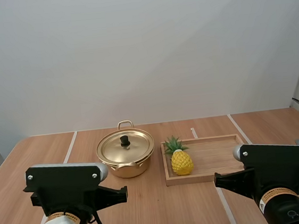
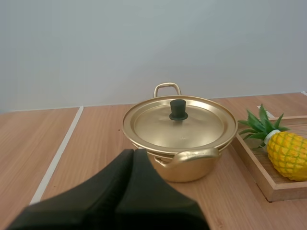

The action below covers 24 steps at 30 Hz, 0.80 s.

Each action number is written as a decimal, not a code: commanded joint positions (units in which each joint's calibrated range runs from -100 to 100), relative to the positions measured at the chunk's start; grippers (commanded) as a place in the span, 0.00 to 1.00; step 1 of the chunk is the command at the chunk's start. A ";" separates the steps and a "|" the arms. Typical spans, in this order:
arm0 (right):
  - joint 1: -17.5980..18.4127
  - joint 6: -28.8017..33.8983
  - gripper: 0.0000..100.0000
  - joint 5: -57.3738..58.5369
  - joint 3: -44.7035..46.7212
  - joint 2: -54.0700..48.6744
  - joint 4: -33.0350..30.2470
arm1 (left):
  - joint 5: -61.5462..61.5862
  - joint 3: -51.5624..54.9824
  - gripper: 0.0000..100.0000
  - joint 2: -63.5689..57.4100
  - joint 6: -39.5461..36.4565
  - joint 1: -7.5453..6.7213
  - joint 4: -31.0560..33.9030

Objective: Open the pot, put the grape inside, and close it

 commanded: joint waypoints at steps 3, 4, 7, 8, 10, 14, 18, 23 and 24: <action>-0.18 -0.13 0.00 -0.45 0.00 -0.35 0.10 | -2.06 0.06 0.00 -0.25 0.25 -0.15 -0.96; -0.18 -0.13 0.00 -0.45 0.00 -0.35 0.10 | -2.06 0.06 0.00 -0.25 0.25 -0.15 -0.96; -0.18 -0.13 0.00 -0.45 0.00 -0.35 0.10 | -2.06 0.06 0.00 -0.25 0.25 -0.15 -0.96; -0.18 -0.13 0.00 -0.45 0.00 -0.35 0.10 | -2.06 0.06 0.00 -0.25 0.25 -0.15 -0.96; -0.18 -0.13 0.00 -0.45 0.00 -0.35 0.10 | -2.06 0.06 0.00 -0.25 0.25 -0.15 -0.96; -0.18 -0.13 0.00 -0.45 0.00 -0.35 0.10 | -2.06 0.06 0.00 -0.25 0.25 -0.15 -0.96; -0.17 -0.22 0.00 -0.45 0.00 -0.35 2.21 | -2.06 0.06 0.00 -0.25 0.25 -0.15 -0.96; -0.17 -8.99 0.00 -1.85 0.00 -0.35 11.11 | -2.06 0.06 0.00 -0.25 0.25 -0.15 -0.96; -0.17 -12.16 0.00 -2.42 0.00 -0.35 14.10 | -2.06 0.06 0.00 -0.25 0.25 -0.15 -0.96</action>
